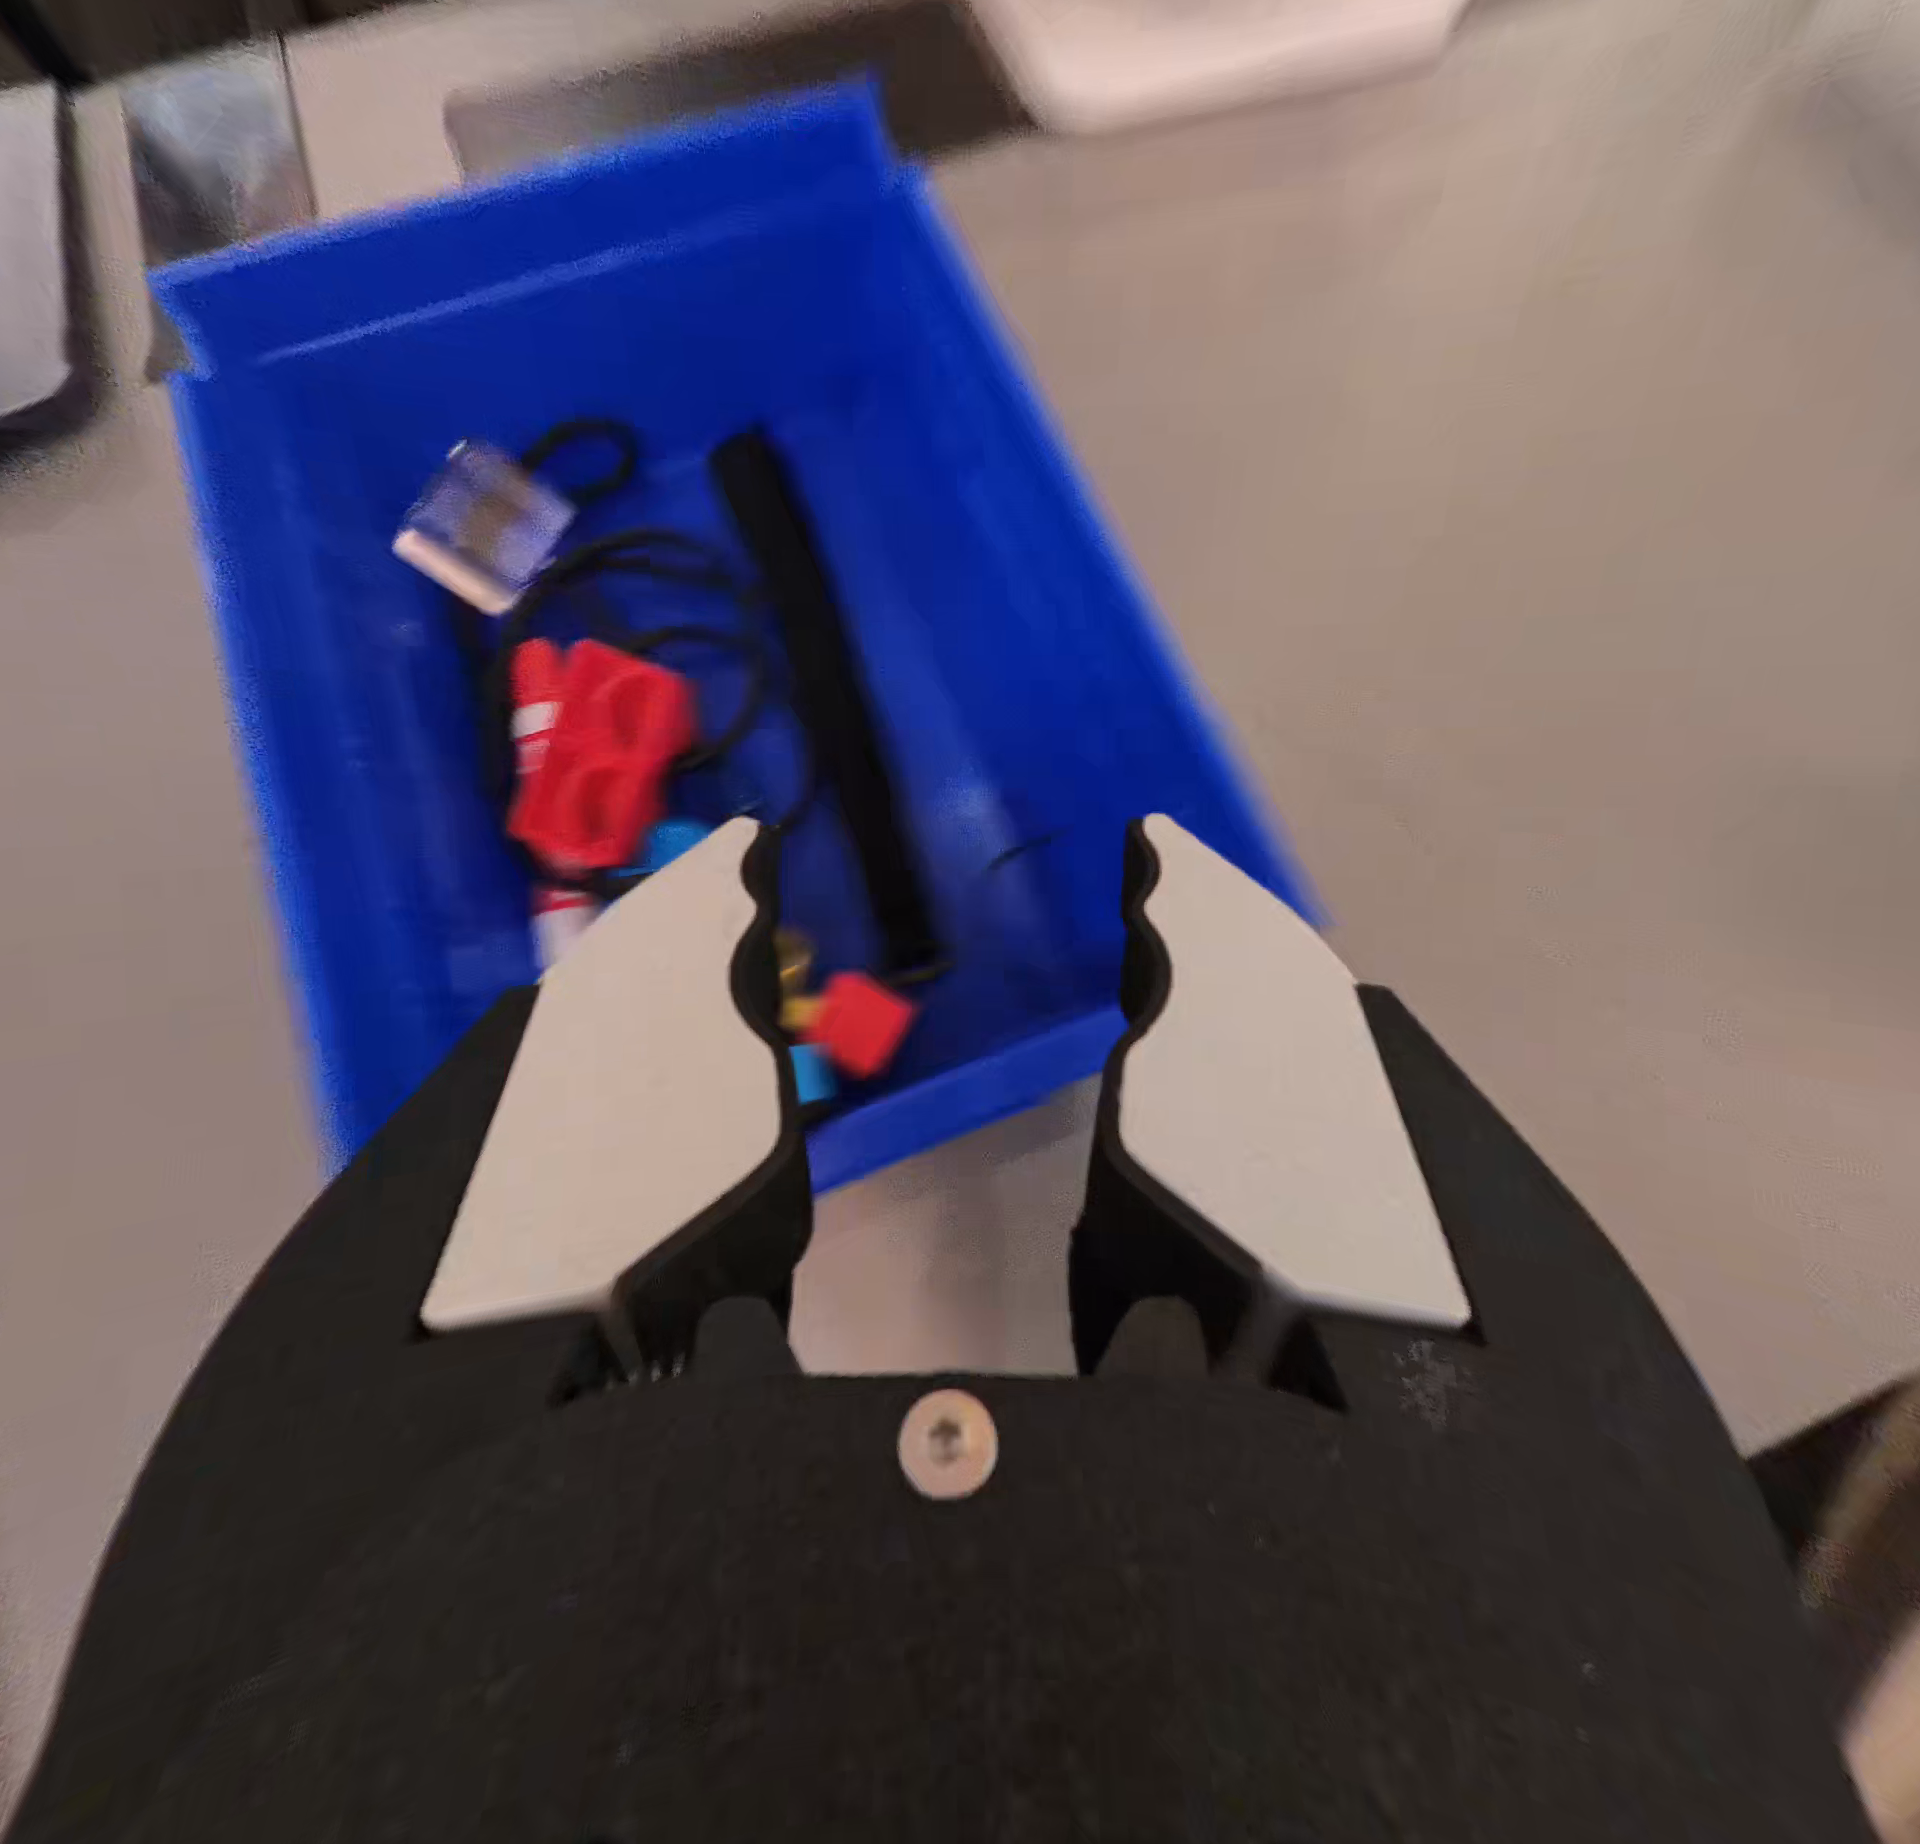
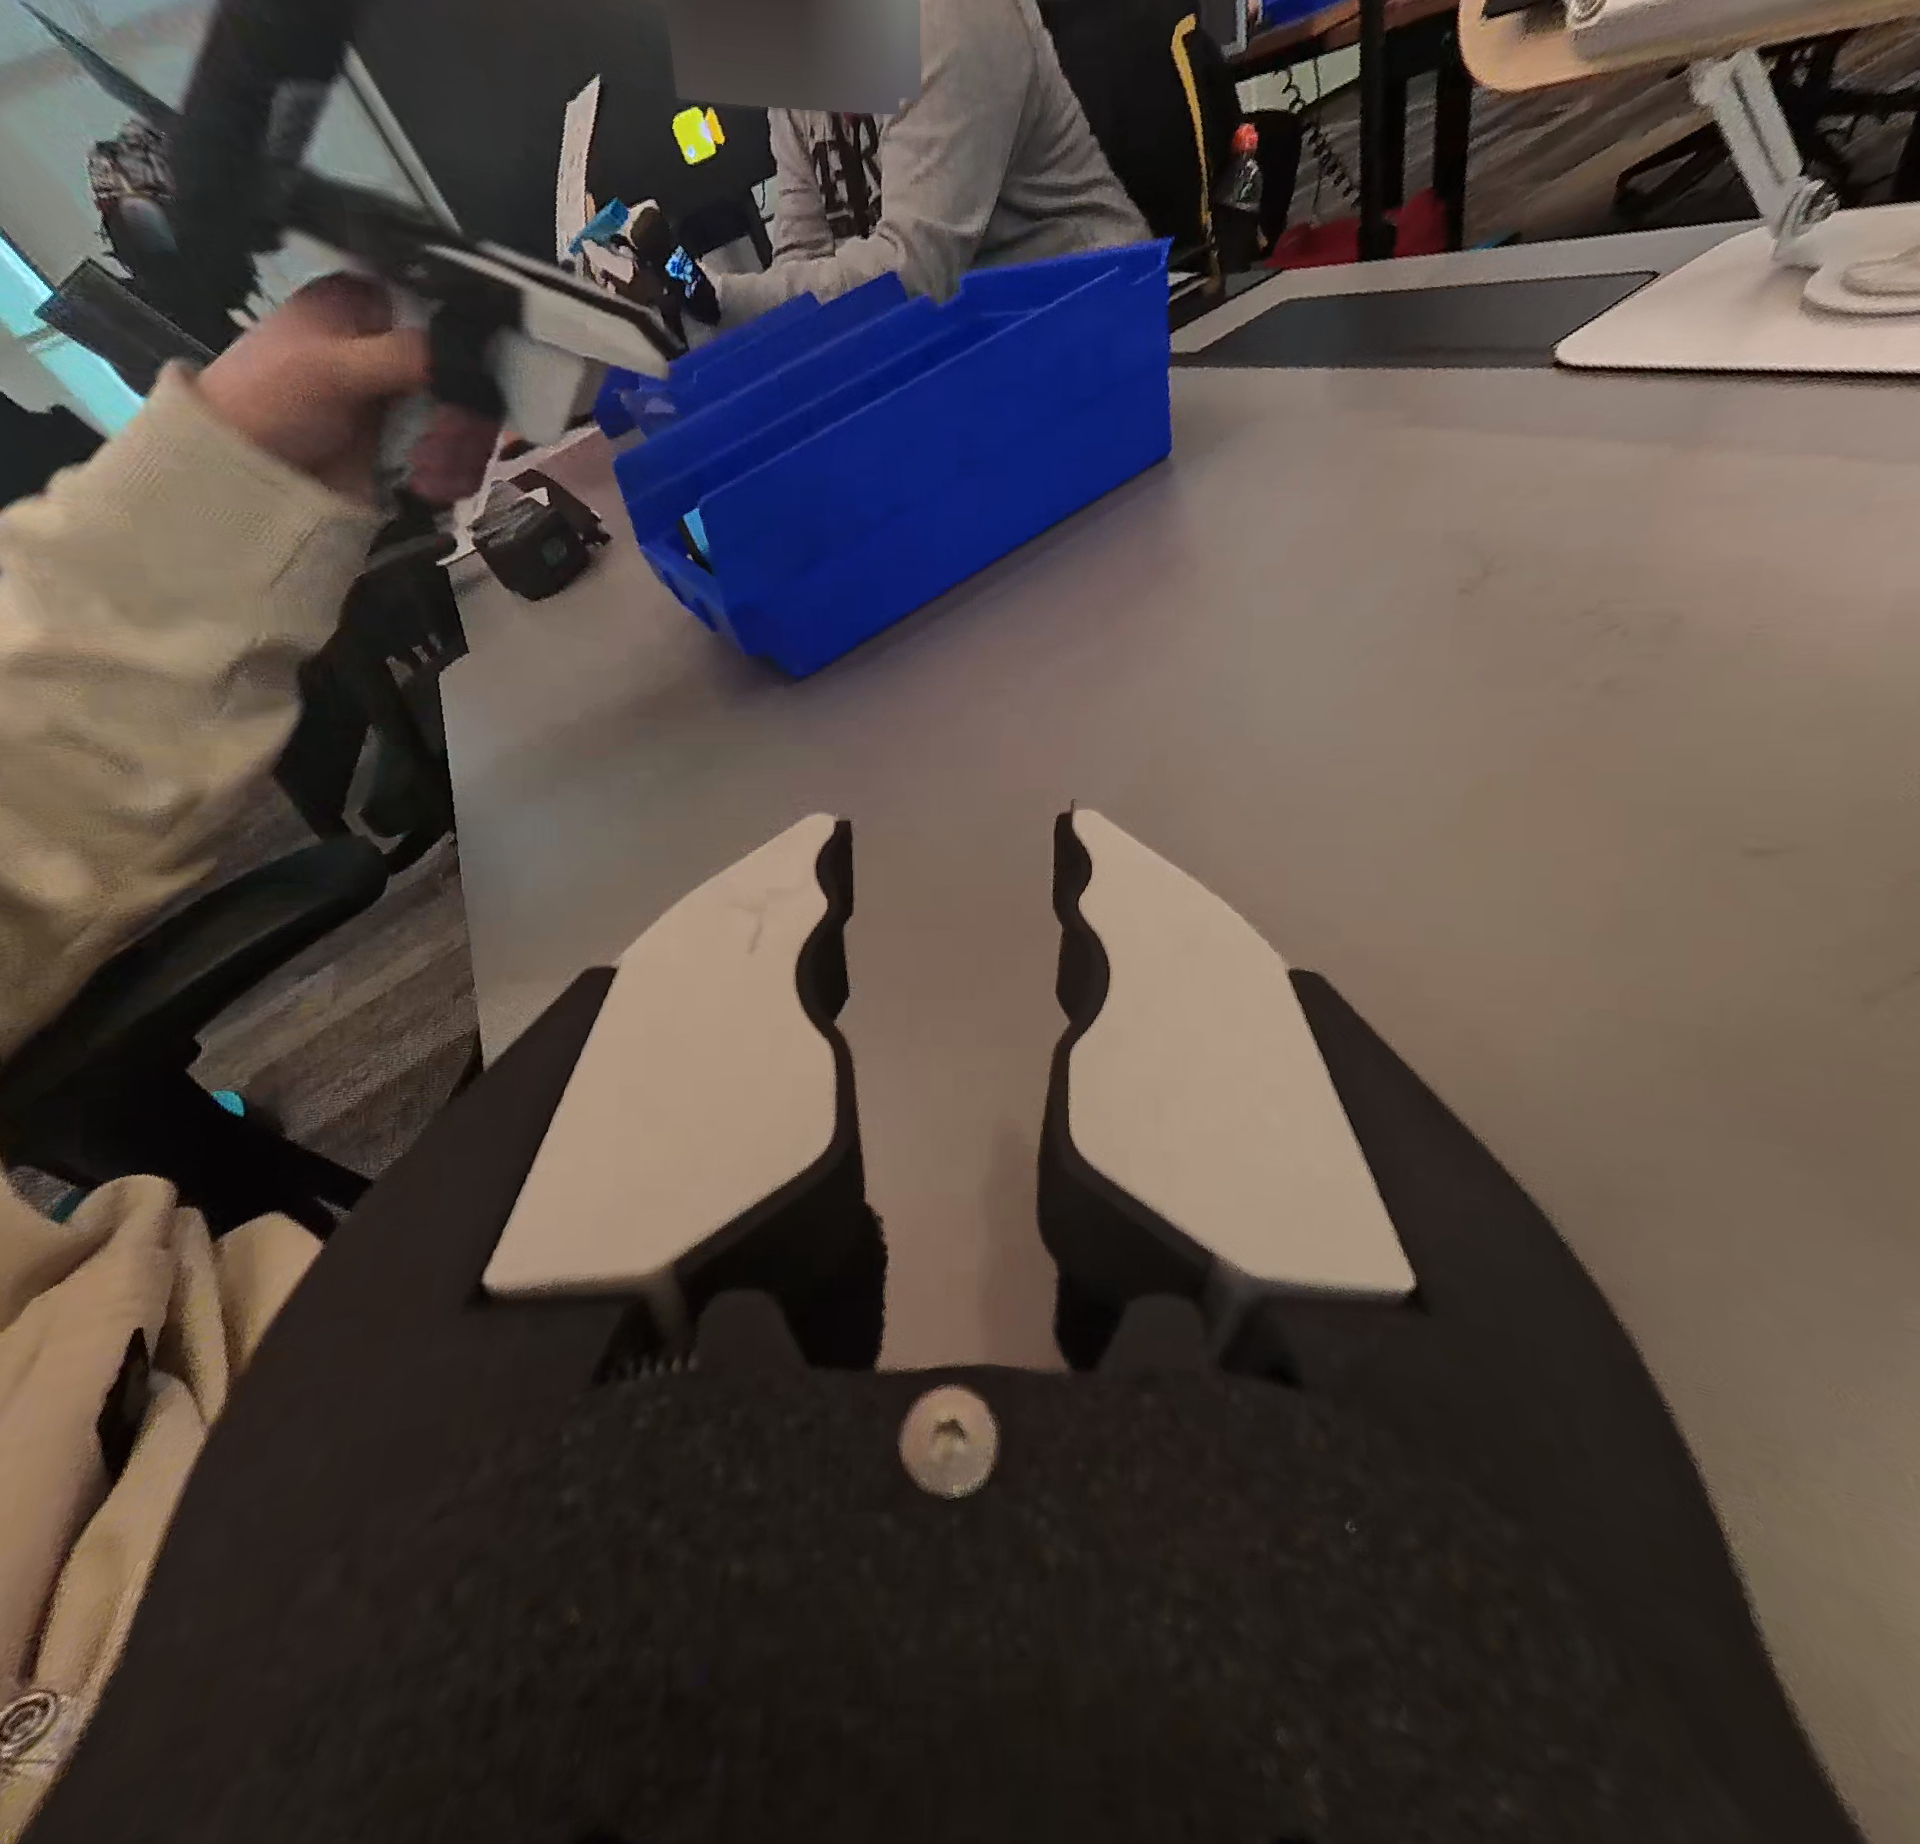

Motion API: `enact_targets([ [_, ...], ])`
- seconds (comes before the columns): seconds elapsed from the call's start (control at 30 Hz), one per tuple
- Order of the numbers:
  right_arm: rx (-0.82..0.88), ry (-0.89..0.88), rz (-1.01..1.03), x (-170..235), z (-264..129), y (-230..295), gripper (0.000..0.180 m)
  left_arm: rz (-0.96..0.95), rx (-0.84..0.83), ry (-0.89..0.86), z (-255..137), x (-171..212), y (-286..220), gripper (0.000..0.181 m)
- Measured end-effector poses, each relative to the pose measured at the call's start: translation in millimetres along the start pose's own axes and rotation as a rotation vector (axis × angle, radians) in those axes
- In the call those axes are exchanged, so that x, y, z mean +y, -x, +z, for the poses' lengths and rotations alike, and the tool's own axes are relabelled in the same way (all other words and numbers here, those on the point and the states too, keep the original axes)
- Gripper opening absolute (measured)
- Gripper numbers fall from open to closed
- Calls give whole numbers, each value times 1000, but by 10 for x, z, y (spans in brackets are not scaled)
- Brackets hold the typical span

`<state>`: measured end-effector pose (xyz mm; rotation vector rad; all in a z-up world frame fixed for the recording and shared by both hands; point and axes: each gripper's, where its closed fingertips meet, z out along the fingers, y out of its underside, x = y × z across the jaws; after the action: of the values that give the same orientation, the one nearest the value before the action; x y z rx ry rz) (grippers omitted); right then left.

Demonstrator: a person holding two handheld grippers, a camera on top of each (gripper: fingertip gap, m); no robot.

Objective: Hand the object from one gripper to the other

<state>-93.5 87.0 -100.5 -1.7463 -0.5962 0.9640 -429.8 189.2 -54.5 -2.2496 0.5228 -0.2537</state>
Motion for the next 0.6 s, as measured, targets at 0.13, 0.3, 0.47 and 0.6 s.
enact_targets([
  [0.13,-41,-29,35,-54,9,38,36,296,-98,388,503,44,674,54],
  [0.3,-33,-28,33,-68,-17,2,35,373,-36,695,973,256,990,64],
  [0.47,-33,-31,53,-51,-77,-12,35,428,-101,761,1177,404,1172,43],
  [0.6,-36,-37,68,-54,-105,-26,35,485,-123,710,1168,356,1164,39],
])
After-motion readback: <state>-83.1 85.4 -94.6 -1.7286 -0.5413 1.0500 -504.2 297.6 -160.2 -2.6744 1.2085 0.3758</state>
